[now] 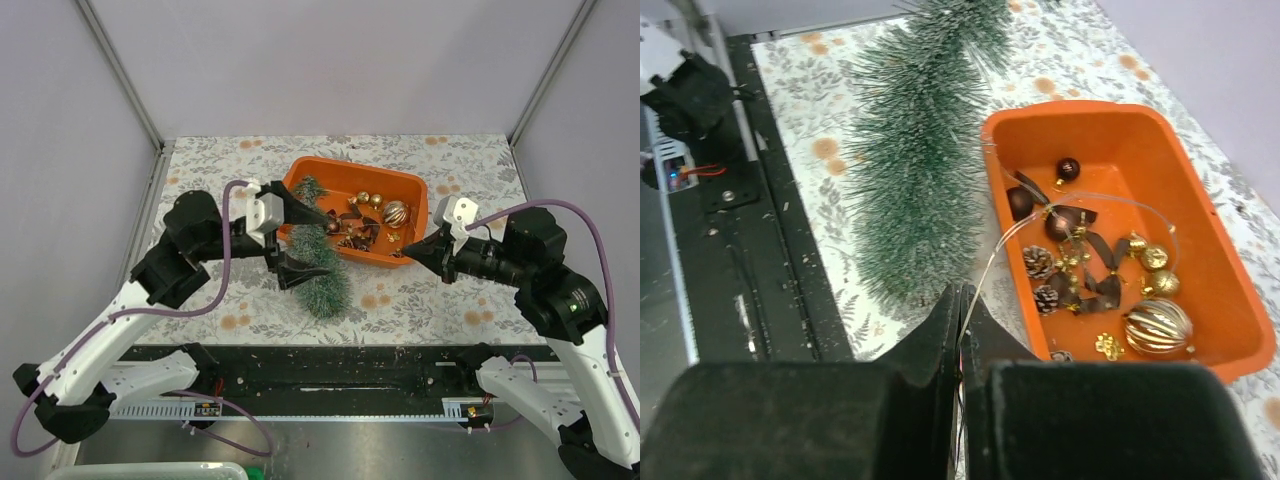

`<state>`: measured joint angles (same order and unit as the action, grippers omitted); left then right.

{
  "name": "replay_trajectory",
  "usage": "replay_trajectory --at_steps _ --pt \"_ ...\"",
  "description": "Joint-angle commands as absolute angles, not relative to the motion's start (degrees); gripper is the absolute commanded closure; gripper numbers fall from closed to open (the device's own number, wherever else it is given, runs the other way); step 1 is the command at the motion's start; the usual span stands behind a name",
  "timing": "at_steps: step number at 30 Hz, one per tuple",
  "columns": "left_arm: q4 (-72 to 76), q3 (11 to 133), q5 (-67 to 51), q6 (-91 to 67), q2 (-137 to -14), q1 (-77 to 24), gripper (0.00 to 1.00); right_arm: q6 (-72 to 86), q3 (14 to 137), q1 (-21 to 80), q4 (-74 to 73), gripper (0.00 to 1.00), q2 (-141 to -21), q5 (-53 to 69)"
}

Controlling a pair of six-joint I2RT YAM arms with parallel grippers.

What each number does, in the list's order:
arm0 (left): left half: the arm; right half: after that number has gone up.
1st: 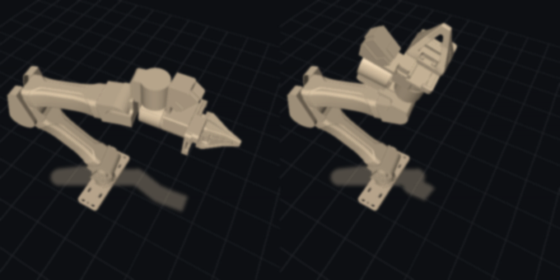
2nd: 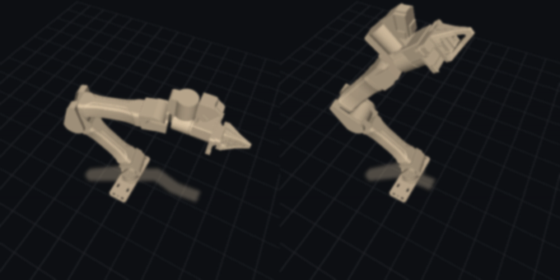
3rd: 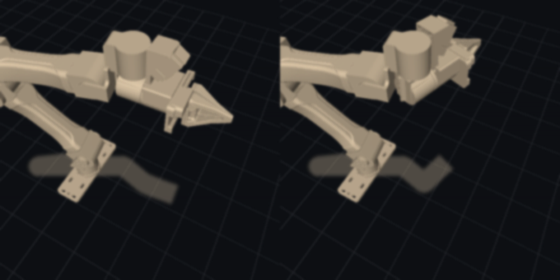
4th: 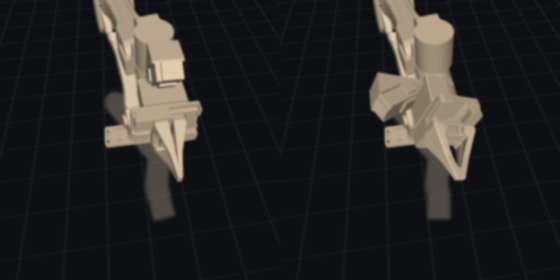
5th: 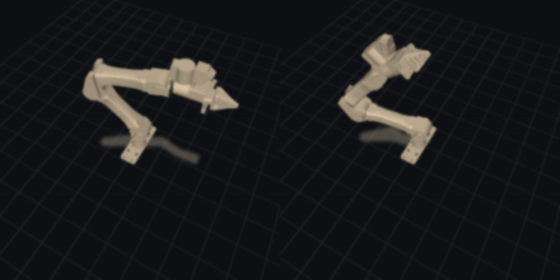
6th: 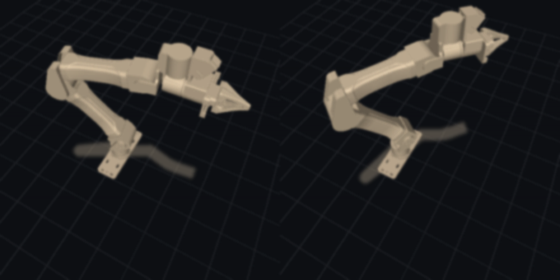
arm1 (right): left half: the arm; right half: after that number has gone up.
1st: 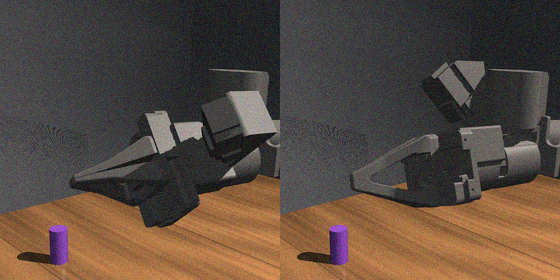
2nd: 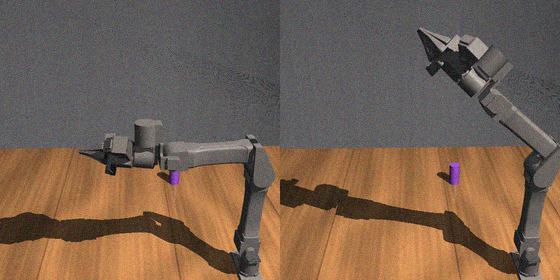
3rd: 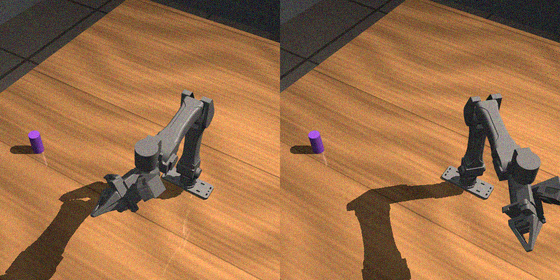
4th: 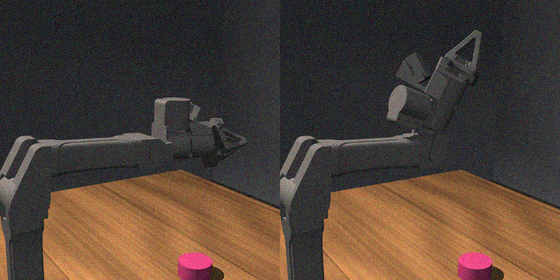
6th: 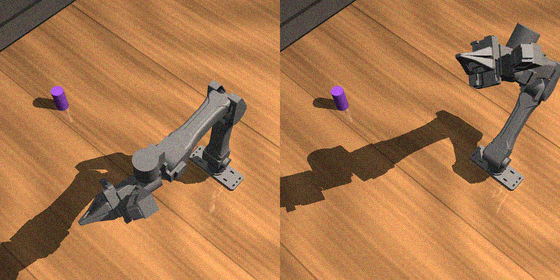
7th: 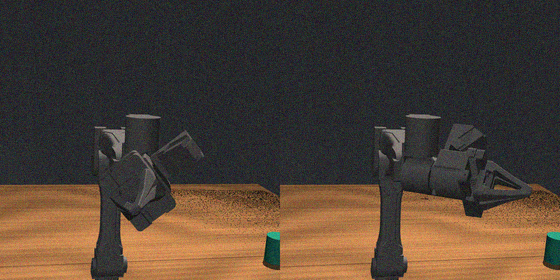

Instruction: Decorate the small christmas tree

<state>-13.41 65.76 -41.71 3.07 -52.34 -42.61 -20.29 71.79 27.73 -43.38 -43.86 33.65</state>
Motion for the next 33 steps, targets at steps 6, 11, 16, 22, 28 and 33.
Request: replay_trajectory --at_steps 6,11,16,22,28,33 --pt "-10.3 79.5 -37.2 16.6 -66.2 -51.1 0.01 -18.7 77.9 29.7 -55.5 1.0 -43.0 40.5" --pt "-10.9 83.9 -35.2 22.1 -71.4 -54.2 0.01 -18.8 78.7 30.0 -59.9 1.0 -42.6 42.8" --pt "-13.2 89.6 -34.8 27.4 -76.5 -57.0 0.01 -18.5 78.0 30.7 -59.0 1.0 -44.1 45.5" --pt "-17.8 96.1 -38.3 31.5 -81.8 -59.0 0.01 -19.3 79.4 32.3 -59.7 1.0 -46.4 45.3" --pt "-30.0 101.4 -42.0 40.7 -84.8 -61.0 0.06 -18.7 79.4 33.2 -59.7 1.0 -47.1 47.7" --pt "-31.9 101.5 -41.0 42.7 -84.6 -63.1 0.21 -17.1 79.5 33.6 -57.7 1.0 -47.7 52.1"
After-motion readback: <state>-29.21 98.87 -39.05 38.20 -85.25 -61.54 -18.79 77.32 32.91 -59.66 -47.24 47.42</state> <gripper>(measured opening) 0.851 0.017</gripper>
